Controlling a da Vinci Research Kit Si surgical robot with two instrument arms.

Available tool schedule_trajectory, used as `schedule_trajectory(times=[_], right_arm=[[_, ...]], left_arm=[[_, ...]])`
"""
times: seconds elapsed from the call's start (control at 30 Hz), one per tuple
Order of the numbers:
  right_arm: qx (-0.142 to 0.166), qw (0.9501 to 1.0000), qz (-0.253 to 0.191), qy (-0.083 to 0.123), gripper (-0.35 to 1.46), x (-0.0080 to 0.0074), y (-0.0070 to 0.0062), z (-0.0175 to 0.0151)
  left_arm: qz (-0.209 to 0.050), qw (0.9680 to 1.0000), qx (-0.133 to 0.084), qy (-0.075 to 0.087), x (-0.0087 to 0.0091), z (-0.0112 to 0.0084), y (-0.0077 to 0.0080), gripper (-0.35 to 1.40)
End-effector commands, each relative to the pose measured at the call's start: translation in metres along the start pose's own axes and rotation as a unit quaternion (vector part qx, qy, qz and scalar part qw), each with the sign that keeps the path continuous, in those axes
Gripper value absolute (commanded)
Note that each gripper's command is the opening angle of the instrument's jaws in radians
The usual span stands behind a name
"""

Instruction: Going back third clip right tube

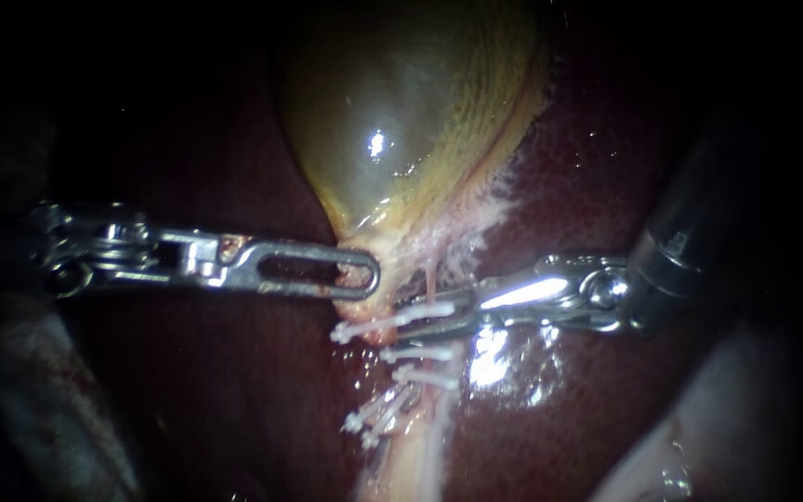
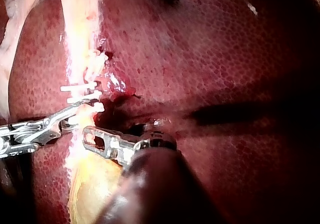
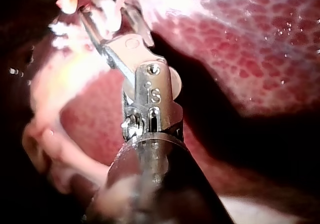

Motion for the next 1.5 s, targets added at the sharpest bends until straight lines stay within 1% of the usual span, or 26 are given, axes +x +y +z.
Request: schedule_trajectory(times=[0.03, 0.13, 0.37, 0.57, 0.63, 0.83, 0.9, 0.97, 1.07, 1.1, 1.17, 1.2, 1.5], right_arm=[[0.0, 1.0, -0.003, 0.001, 0.46, 0.0, 0.0, 0.0], [0.002, 0.9999, -0.009, 0.005, 0.48, 0.0, 0.0, 0.0], [0.002, 0.9994, -0.033, 0.003, 0.46, -0.0001, 0.0, -0.0004], [0.003, 0.9991, -0.043, 0.002, 0.46, -0.0002, 0.0, -0.0021], [0.003, 0.9991, -0.042, 0.003, 0.46, -0.0001, -0.0001, -0.0024], [0.001, 0.9979, -0.063, 0.011, 0.46, 0.0001, -0.0005, -0.0042], [0.001, 0.9973, -0.072, 0.013, 0.47, 0.0, -0.0006, -0.0049], [-0.005, 0.996, -0.087, 0.017, 0.49, 0.0, -0.0006, -0.0058], [-0.007, 0.9953, -0.093, 0.026, 0.49, -0.0001, -0.0006, -0.0072], [-0.006, 0.9945, -0.099, 0.032, 0.49, -0.0001, -0.0007, -0.0079], [-0.012, 0.9934, -0.105, 0.043, 0.5, -0.0002, -0.0008, -0.0089], [-0.017, 0.9927, -0.111, 0.044, 0.51, -0.0001, -0.0009, -0.0096], [-0.035, 0.9876, -0.148, 0.039, 0.52, 0.0001, -0.0013, -0.0138]], left_arm=[[0.0, 1.0, 0.0, 0.0, 0.0, 0.0, 0.0, -0.35], [0.0, 1.0, 0.0, 0.0, 0.0, 0.0, 0.0, -0.35], [0.0, 1.0, 0.0, 0.0, 0.0, -0.0001, 0.0, -0.35], [0.0, 1.0, 0.0, 0.0, 0.0, -0.0001, 0.0, -0.35], [0.0, 1.0, 0.0, 0.0, 0.0, -0.0001, 0.0, -0.35], [0.0, 1.0, 0.0, 0.0, 0.0, -0.0001, 0.0, -0.35], [0.0, 1.0, 0.0, 0.0, 0.0, -0.0001, 0.0, -0.35], [0.0, 1.0, 0.0, 0.0, 0.0, -0.0001, 0.0, -0.35], [0.0, 1.0, 0.0, 0.0, 0.0, -0.0001, 0.0, -0.35], [0.0, 1.0, 0.0, 0.0, 0.0, -0.0001, 0.0, -0.35], [0.0, 1.0, 0.0, 0.0, 0.0, -0.0001, 0.0, -0.35], [0.0, 1.0, 0.0, 0.0, 0.0, -0.0001, 0.0, -0.35], [0.0, 1.0, 0.0, 0.0, -0.0001, 0.0, -0.0001, -0.35]])
